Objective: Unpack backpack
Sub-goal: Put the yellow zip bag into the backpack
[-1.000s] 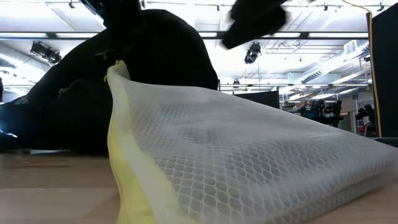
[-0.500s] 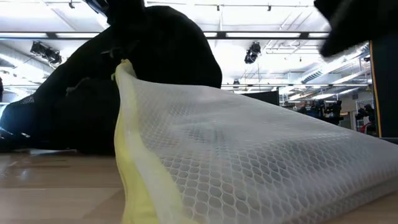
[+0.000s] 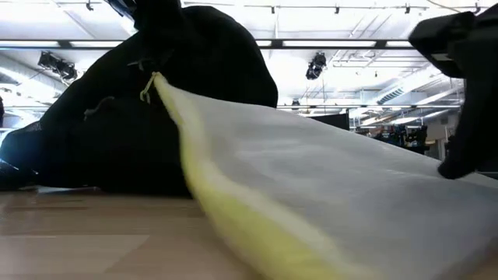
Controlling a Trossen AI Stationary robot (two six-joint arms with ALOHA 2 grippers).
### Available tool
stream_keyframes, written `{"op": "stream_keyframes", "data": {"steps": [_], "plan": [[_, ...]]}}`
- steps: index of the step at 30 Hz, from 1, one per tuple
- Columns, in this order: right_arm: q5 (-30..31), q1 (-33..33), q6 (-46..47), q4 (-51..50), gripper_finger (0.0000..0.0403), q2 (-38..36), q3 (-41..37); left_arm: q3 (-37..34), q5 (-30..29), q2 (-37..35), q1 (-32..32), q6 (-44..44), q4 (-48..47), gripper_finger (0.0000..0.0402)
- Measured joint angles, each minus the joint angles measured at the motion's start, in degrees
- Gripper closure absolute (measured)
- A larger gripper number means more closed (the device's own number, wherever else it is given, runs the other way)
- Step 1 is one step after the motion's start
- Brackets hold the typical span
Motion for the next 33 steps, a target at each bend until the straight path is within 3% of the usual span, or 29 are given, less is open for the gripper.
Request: {"op": "stream_keyframes", "data": {"steps": [13,20,33], "plan": [[4.3,1.6,22.0,-9.4,0.0288,-1.1,-0.5,0.0,0.0,0.0,0.0,-0.4,0.0,0.0402],[8.2,-3.5,18.6,-9.2,0.0288,-1.0,-1.1,0.0,0.7,0.0,0.0,-0.2,-0.3,0.0402],[14.9,-16.4,4.0,-1.9,0.0288,-1.0,-1.2,0.0,3.1,0.0,0.0,0.6,-0.8,0.0401]]}}
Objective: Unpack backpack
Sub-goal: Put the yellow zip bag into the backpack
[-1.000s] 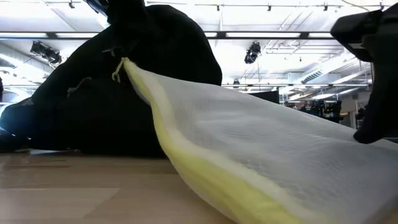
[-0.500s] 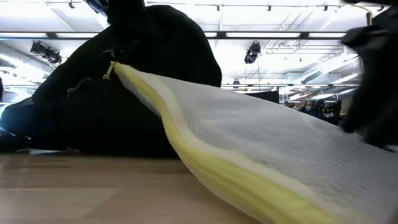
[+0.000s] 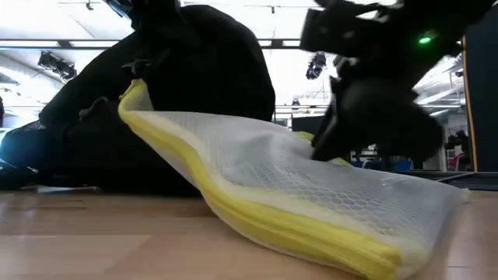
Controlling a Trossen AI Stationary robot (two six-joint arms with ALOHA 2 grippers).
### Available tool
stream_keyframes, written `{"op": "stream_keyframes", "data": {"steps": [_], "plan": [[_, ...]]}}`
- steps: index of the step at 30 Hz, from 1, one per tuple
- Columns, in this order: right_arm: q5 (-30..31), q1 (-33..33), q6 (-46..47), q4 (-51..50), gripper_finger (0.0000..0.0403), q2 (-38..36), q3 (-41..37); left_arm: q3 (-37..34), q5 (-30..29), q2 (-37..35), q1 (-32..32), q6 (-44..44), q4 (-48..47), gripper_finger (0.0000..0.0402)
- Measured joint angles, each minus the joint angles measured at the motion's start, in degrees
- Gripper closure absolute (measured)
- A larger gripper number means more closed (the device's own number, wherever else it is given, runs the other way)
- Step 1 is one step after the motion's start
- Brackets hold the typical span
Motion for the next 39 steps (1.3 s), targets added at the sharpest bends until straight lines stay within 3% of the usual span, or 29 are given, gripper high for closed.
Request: {"op": "stream_keyframes", "data": {"steps": [6,13,16,19,24,32,36,39], "plan": [[0.4,-2.1,-1.3,-0.8,0.0288,-4.3,0.0,0.0,0.0,0.0,0.0,0.0,0.1,0.0402],[-1.0,6.0,7.6,-3.1,0.0288,-11.4,0.0,0.0,0.2,0.0,0.0,0.0,0.3,0.0402],[-4.7,10.0,13.6,-3.4,0.0288,-11.2,-1.2,0.0,0.2,0.0,0.0,0.0,0.3,0.0402],[-12.2,14.0,13.5,0.5,0.0289,-9.3,-3.3,0.0,0.2,0.0,0.0,1.0,0.3,0.0402],[-10.4,19.6,6.7,10.9,0.0315,-3.7,-4.1,0.0,0.0,0.0,0.0,1.1,0.4,0.0402],[-17.6,17.9,2.8,17.3,0.0396,2.0,-3.4,0.0,-0.1,0.0,0.0,1.0,0.7,0.0402],[-16.8,15.4,1.5,17.6,0.0394,2.1,-3.3,0.0,-0.1,0.0,0.0,0.9,0.7,0.0402],[-12.8,13.6,-0.5,16.9,0.0399,2.0,-3.4,0.0,-0.2,0.0,0.0,0.8,0.4,0.0402]]}}
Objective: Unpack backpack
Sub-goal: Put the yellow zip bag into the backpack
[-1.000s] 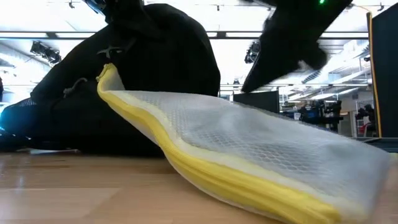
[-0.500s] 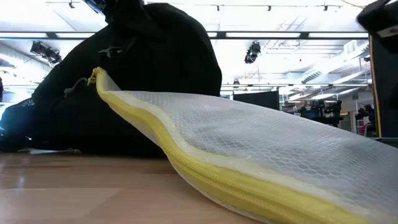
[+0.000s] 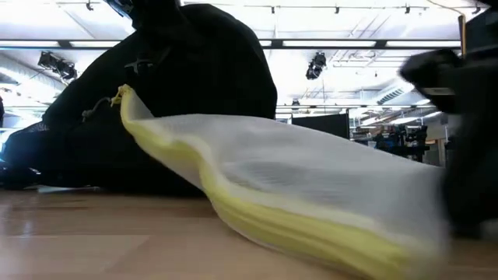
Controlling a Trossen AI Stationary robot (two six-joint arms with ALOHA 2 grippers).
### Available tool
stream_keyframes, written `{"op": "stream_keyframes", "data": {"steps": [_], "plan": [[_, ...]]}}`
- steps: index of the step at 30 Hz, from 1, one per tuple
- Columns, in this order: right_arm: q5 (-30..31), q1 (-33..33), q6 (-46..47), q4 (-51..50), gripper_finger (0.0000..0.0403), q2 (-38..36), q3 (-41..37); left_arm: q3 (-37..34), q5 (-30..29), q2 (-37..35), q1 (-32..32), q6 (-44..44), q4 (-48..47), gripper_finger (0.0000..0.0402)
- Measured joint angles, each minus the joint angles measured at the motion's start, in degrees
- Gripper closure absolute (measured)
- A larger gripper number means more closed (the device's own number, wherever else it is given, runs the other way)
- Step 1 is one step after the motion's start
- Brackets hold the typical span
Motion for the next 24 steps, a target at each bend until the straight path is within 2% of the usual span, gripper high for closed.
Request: {"op": "stream_keyframes", "data": {"steps": [14,24], "plan": [[8.2,-8.5,-6.7,2.8,0.0402,-0.1,-0.1,0.0,3.2,0.0,0.0,0.3,-3.6,0.0402],[10.3,-14.4,-18.4,15.0,0.0402,-0.2,-0.1,0.0,5.3,0.0,0.0,0.7,-4.9,0.0401]]}}
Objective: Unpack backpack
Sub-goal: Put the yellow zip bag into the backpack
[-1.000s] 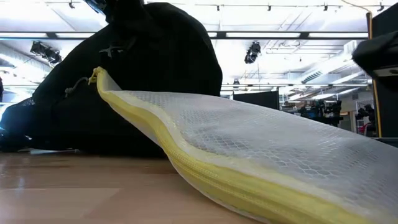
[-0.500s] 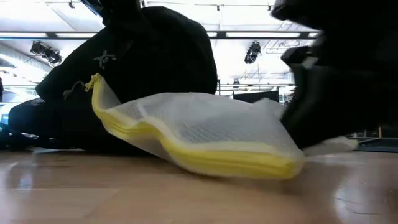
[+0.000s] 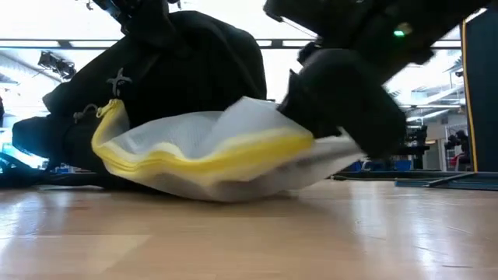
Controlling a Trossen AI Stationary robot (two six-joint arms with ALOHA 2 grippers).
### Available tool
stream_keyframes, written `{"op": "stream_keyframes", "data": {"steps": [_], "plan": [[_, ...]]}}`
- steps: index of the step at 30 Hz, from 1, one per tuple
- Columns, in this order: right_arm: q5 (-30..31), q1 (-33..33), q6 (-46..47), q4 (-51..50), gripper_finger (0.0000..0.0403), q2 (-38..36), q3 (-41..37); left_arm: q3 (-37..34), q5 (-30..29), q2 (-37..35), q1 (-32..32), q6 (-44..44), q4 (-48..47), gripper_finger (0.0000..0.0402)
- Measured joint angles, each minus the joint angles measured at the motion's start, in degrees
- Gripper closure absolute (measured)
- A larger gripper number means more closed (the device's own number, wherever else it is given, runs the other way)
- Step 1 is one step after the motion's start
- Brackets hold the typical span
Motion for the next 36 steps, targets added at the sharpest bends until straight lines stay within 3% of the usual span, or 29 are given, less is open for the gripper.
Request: {"op": "stream_keyframes", "data": {"steps": [8,21,26,30,36], "plan": [[0.1,-5.0,-3.9,3.4,0.0403,0.0,0.0,0.0,1.3,0.0,0.0,0.4,-0.4,0.0402],[0.8,-14.8,-23.4,21.6,0.0403,0.0,0.0,0.0,6.9,0.0,0.0,4.0,-0.3,0.0402],[0.1,-19.4,-24.0,20.5,0.0403,0.0,0.0,0.0,10.0,0.0,0.1,6.2,1.9,0.0402],[-4.8,-22.7,-19.3,15.0,0.0403,-0.2,0.0,0.0,10.7,-0.1,0.1,7.3,2.6,0.0402],[-6.8,-22.0,-17.7,9.5,0.04,-1.3,0.1,0.0,12.4,-0.1,0.0,7.3,2.8,0.0402]]}}
